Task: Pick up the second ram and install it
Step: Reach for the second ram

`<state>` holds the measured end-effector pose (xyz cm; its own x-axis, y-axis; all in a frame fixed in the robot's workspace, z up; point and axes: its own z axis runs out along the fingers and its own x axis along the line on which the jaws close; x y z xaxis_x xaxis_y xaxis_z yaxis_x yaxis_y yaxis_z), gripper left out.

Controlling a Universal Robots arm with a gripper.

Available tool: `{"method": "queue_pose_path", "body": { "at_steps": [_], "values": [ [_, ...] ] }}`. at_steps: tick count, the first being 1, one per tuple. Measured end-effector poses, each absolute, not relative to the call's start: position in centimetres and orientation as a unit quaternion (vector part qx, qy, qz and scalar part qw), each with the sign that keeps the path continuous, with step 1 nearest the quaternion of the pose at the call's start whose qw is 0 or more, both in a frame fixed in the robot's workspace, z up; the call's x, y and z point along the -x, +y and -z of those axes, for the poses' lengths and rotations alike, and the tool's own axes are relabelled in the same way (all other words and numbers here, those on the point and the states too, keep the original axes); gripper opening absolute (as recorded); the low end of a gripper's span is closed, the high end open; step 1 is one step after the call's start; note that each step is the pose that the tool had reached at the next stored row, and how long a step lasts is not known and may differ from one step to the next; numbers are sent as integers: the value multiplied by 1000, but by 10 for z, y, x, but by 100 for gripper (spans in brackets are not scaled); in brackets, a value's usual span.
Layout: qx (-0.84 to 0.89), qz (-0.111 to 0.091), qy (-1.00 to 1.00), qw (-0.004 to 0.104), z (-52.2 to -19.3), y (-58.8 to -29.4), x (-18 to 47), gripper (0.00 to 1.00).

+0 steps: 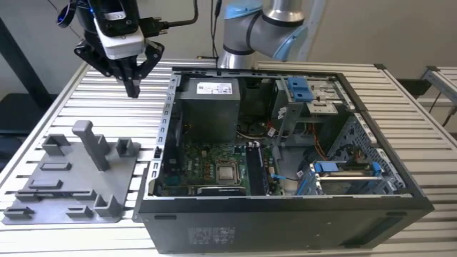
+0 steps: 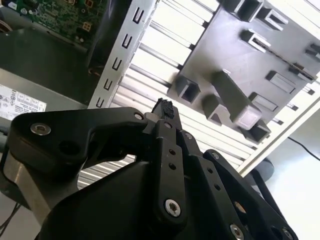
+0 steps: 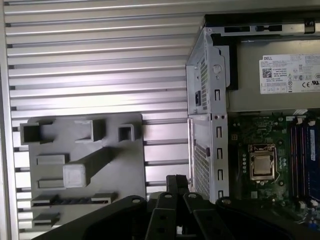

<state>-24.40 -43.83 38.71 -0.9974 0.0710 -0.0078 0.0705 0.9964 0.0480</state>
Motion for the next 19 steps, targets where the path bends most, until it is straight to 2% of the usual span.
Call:
{"method": "queue_pose_path", "body": {
  "at_steps": [19],
  "values": [
    [-35, -24, 999, 1, -385, -448, 281, 11]
  ]
}}
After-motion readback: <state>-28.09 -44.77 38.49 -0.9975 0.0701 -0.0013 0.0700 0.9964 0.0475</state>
